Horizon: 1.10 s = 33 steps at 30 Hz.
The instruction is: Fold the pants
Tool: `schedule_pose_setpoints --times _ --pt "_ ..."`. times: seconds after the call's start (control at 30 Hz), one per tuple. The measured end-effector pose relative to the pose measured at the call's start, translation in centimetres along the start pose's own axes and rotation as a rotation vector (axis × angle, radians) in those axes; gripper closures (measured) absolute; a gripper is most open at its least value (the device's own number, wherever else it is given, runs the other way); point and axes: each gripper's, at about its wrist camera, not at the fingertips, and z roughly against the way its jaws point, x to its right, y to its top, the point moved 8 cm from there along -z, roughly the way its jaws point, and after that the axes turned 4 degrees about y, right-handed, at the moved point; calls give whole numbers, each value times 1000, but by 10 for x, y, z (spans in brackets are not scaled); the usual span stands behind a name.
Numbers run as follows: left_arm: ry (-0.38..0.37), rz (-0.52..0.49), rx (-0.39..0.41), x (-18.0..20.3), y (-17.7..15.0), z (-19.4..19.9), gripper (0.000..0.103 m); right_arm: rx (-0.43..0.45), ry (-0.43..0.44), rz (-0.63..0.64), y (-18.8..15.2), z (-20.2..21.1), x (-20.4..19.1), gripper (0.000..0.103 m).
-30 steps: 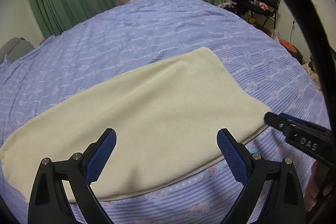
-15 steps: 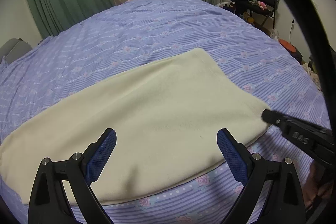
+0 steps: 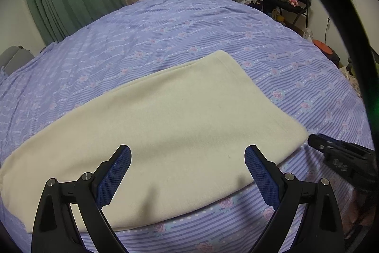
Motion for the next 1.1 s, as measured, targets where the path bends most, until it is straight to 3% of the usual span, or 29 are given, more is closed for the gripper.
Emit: schedule_pose_setpoints --times 0.07,0.1,0.27,0.47,0.57,0.77,0.83,0.9,0.97,1.1 --pt "1 4 4 -1 1 1 5 18 75 -65 -3 10 4 59" --pt "3 6 6 -1 1 1 5 32 107 -98 -5 15 4 56" --pt "15 -2 4 -2 -1 -1 5 -2 188 -119 -14 1 -14 56" --pt "29 -8 3 -4 -2 -5 5 -55 271 -180 -22 -27 -30 45" --pt "31 -4 7 -4 0 -5 5 -45 331 -230 -19 -35 -33 33" --pt "34 -14 21 -4 2 -4 5 0 378 -289 -11 -58 -35 23" --pt "38 -17 26 -5 3 -3 5 8 369 -290 -7 -62 -37 23" --pt "37 -18 31 -6 4 -2 5 -1 343 -283 -3 -57 -40 34" --pt "34 -11 37 -7 4 0 5 52 369 -259 8 -40 -46 42" --pt "38 13 27 -12 4 -2 5 81 386 -210 21 -36 -51 44"
